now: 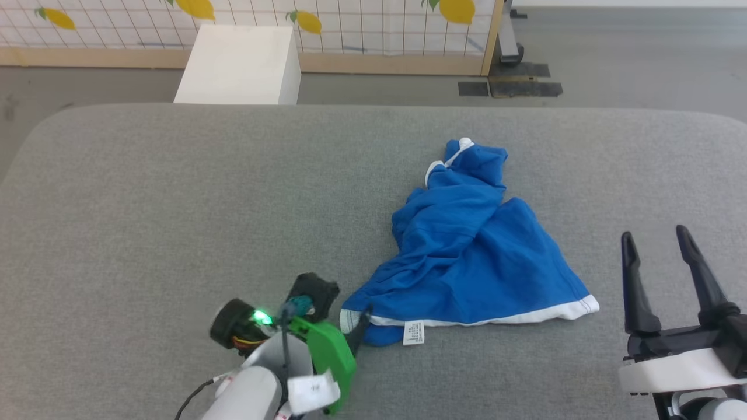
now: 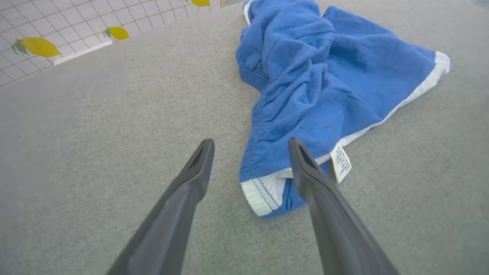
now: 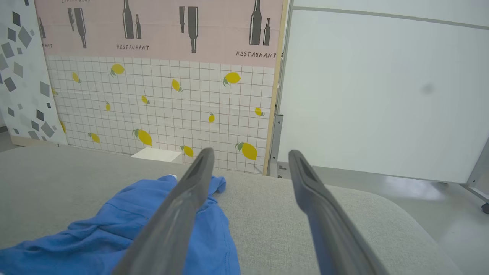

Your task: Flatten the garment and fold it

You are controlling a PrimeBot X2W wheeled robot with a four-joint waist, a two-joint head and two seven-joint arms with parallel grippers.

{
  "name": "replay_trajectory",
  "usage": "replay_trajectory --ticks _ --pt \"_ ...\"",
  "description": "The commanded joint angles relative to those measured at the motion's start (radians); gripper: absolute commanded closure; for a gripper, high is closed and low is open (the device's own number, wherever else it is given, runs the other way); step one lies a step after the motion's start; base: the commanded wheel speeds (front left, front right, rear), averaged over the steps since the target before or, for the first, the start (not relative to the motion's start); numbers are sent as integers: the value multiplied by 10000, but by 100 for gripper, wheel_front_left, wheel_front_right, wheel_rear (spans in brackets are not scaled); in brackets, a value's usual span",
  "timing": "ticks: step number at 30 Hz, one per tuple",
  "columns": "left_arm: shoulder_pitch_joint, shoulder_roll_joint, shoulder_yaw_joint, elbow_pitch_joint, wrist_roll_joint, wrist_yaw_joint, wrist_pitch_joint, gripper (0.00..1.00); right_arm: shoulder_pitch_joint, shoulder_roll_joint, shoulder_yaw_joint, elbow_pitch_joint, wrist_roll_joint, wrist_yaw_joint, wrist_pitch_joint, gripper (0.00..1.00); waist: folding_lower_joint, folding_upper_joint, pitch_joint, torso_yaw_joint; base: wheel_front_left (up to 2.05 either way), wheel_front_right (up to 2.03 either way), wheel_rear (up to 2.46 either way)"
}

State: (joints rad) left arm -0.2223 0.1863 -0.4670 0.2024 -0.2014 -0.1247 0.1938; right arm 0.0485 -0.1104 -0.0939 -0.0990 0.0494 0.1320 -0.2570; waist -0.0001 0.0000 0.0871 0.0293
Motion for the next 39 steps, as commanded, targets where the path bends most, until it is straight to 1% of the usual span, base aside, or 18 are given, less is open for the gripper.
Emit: replay_trajectory --ticks 1,3,5,7,9,12,20,21,22,26,28,30,32,34,36,38,39 --pt "-296 296 -345 -27 -580 -55 548 0 40 9 36 44 -167 -13 -47 0 1 0 165 -59 0 0 0" --pt "-593 793 -975 -192 -1338 -56 1396 0 -52 7 111 159 -208 -13 -31 0 1 0 297 -116 0 0 0" --pt "-866 1254 -1433 -434 -2044 -57 2025 0 -167 -18 111 203 -242 -13 -33 0 1 0 403 -156 0 0 0" --pt "-1187 1777 -1815 -641 -2360 -57 2437 0 -267 -27 109 258 -258 -13 -34 0 1 0 538 -206 0 0 0" --pt "-1464 2138 -2110 -737 -2623 -58 2667 0 -346 6 102 316 -257 -13 -36 0 1 0 675 -253 0 0 0" --pt "-1803 2486 -2452 -730 -2818 -58 2759 0 -458 36 248 484 -291 -13 -38 0 1 0 898 -386 0 0 0" --pt "-2313 2857 -3449 -272 -3072 -58 2850 0 -827 32 320 744 -343 -13 -43 0 1 0 1422 -653 0 0 0" --pt "-2360 2867 -3550 -222 -3133 -58 2831 64 -845 17 311 770 -355 -13 -43 0 1 0 1444 -661 0 0 0" --pt "-2422 2902 -3797 -124 -3331 -59 2833 100 -874 -26 320 824 -379 -13 -44 0 1 0 1464 -667 0 0 0" --pt "-2374 3074 -4030 -70 -3469 -59 2363 100 -938 -324 426 914 -431 -13 11 0 1 0 1233 -629 0 0 0" --pt "-2161 3150 -3967 -162 -3521 -22 2025 100 -975 -656 599 922 -402 -13 262 0 1 0 1037 -586 0 0 0" --pt "-1944 3262 -3878 -322 -3518 109 1721 100 -1068 -1186 821 875 -355 -13 670 0 1 0 842 -510 0 0 0" --pt "-1729 3374 -3782 -482 -3548 263 1504 100 -1210 -1854 1148 799 -207 -13 1276 0 1 0 651 -422 0 0 0" --pt "-1541 3453 -3691 -680 -3573 427 1316 100 -1402 -2627 1682 735 149 -13 2168 0 1 0 509 -353 0 0 0" --pt "-1391 3497 -3659 -846 -3581 545 1201 100 -1630 -3503 2452 677 714 -13 3402 0 1 0 409 -281 0 0 0" --pt "-1295 3517 -3680 -929 -3587 588 1156 100 -1982 -4228 3103 699 1566 -13 4741 0 1 0 367 -231 0 0 0" --pt "-1269 3506 -3703 -954 -3583 599 1140 100 -2202 -4675 3607 743 2048 -13 5555 0 1 0 366 -207 0 0 0"
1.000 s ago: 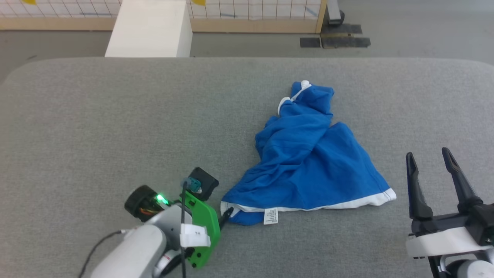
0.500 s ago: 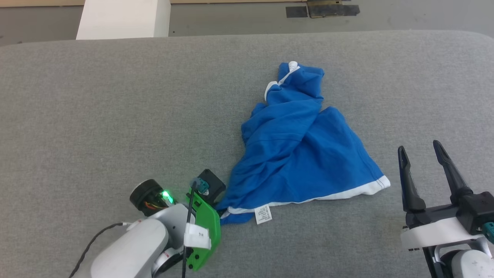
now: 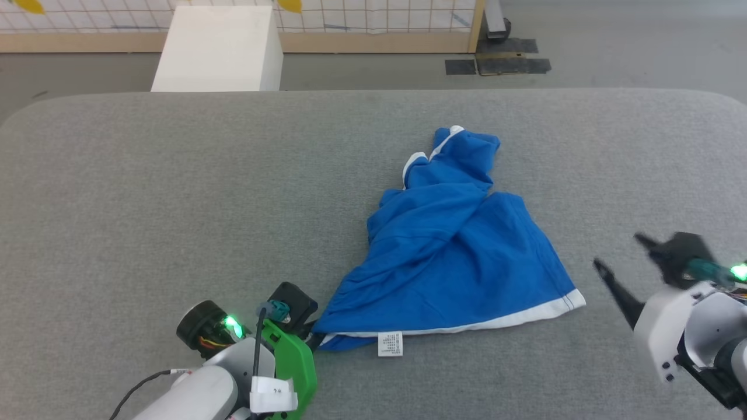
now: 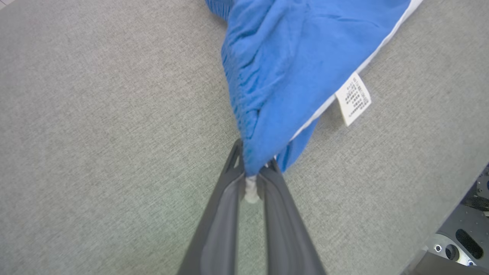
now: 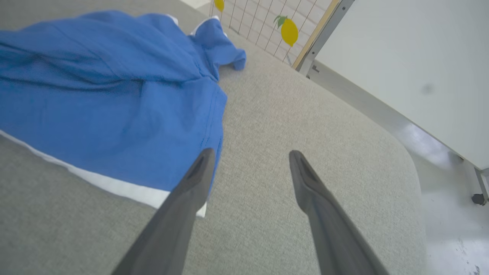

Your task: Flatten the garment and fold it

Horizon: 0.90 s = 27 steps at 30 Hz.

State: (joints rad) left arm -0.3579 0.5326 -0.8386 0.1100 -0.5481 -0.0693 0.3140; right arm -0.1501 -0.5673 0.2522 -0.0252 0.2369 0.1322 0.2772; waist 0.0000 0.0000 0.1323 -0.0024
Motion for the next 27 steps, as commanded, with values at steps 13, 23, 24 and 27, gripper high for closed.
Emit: replay_trajectory --ticks 13,23,24,27 --pt "-305 -376 -226 143 121 -21 -418 100 -3574 -1686 4413 1698 4339 -15 5098 0 0 0 256 505 0 0 0" --pt "-734 -589 -284 360 276 -96 -776 100 -4406 -756 5655 4299 5486 -15 4509 0 0 0 953 870 0 0 0" --pt "-770 -606 -284 384 282 -101 -807 100 -4397 -703 5805 4437 5526 -15 4391 0 0 0 1016 891 0 0 0" --pt "-852 -664 -291 495 286 -120 -928 100 -4345 -561 6271 4847 5742 -15 4030 0 0 0 1133 936 0 0 0"
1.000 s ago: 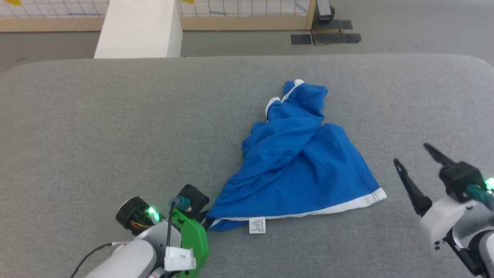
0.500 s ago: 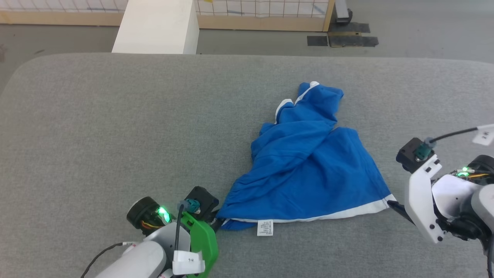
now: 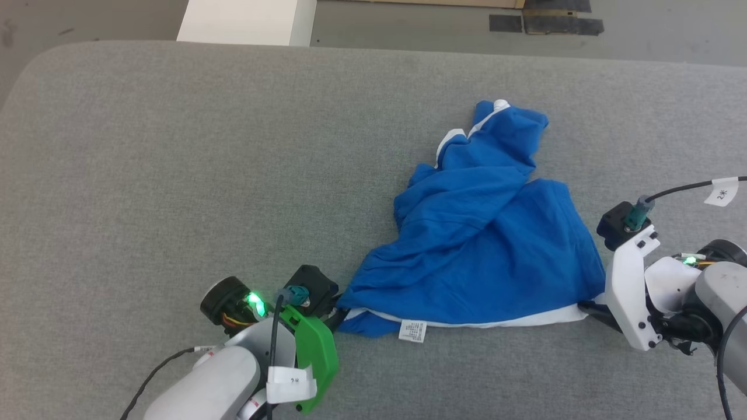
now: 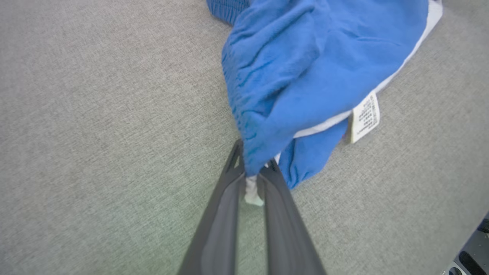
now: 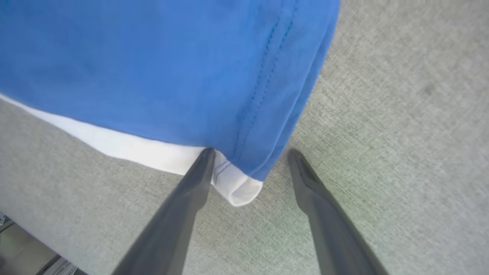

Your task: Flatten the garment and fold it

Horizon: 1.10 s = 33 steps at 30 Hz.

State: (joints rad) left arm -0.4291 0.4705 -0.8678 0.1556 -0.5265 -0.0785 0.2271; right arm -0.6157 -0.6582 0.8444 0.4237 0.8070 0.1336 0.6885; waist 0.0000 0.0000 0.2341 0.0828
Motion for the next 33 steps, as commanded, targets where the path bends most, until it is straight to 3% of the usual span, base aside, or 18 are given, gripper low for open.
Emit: replay_trajectory --ticks 1,2,3,9,19,26,33 --pt "-146 -52 1 68 64 -30 -89 100 313 365 464 425 115 -29 -166 0 0 0 130 86 0 0 0" --pt "-149 -59 2 102 55 -30 -124 100 281 352 608 469 188 -29 -276 64 0 0 141 84 0 0 0" --pt "-146 -58 4 130 47 -30 -150 100 234 329 690 474 238 -29 -421 100 0 0 138 78 0 0 0" --pt "86 17 18 350 -68 30 -332 100 -83 28 1081 252 536 -29 -1788 100 0 0 -330 -48 0 0 0" --pt "171 414 739 -173 -235 478 -1289 100 -406 -980 778 -1521 710 -29 -5160 100 0 0 -1382 -275 0 0 0" --pt "-1095 614 1733 -986 -254 716 -1799 100 -1052 -949 -616 -2244 673 -29 -6550 100 0 0 -1599 -376 0 0 0" --pt "-3302 386 2457 -882 -662 321 -1412 100 -2131 -332 -2404 -1884 366 -29 -6634 100 0 0 -1162 -291 0 0 0"
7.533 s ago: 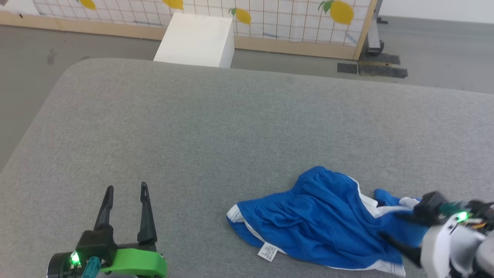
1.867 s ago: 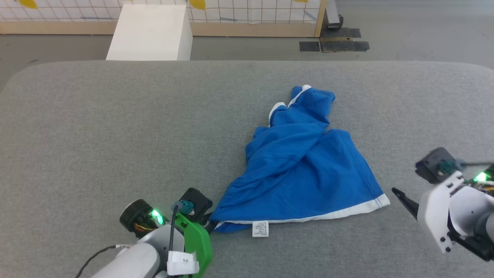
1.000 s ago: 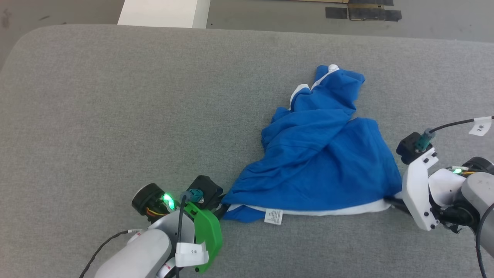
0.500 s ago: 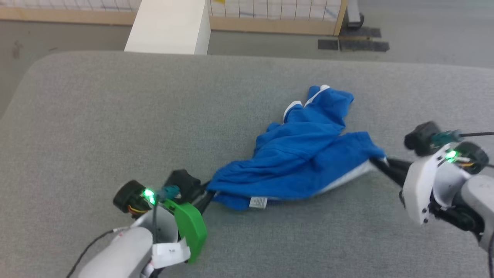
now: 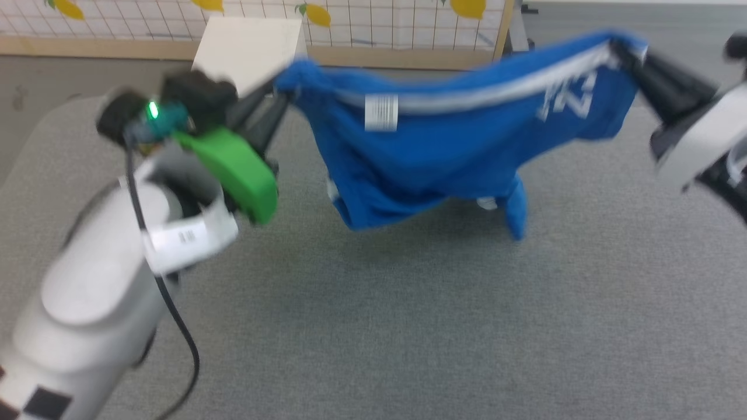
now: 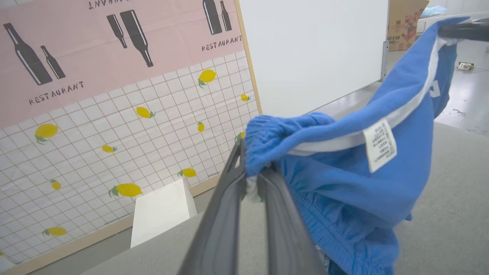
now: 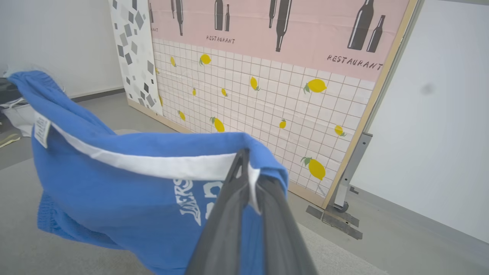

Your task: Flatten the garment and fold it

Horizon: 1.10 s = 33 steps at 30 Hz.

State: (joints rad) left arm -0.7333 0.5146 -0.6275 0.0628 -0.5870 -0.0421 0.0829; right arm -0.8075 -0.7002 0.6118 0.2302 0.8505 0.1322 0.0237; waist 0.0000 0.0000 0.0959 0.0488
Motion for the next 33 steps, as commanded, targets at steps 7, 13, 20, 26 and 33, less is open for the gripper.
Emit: replay_trajectory --ticks 7,13,20,26,33 --pt "-3097 -652 279 1385 -136 -502 358 100 -2457 1003 -1072 1209 -976 -15 868 100 0 0 1599 109 0 0 0" --pt "-5623 -973 434 3045 310 -664 -18 100 -4967 1655 -1587 2201 -2048 -15 1108 100 0 0 3117 163 0 0 0" --pt "-8093 -1266 934 4463 711 -619 -1117 100 -7458 2144 -2167 3013 -3246 -15 754 100 0 0 4503 220 0 0 0" --pt "-8828 -1328 1008 5381 850 -655 -1871 100 -8318 2406 -2152 3576 -3795 -15 489 100 0 0 5084 222 0 0 0" --pt "-7372 -1585 582 6414 841 -724 -2894 100 -6780 2470 -874 3908 -3679 -15 21 100 0 0 4820 278 0 0 0"
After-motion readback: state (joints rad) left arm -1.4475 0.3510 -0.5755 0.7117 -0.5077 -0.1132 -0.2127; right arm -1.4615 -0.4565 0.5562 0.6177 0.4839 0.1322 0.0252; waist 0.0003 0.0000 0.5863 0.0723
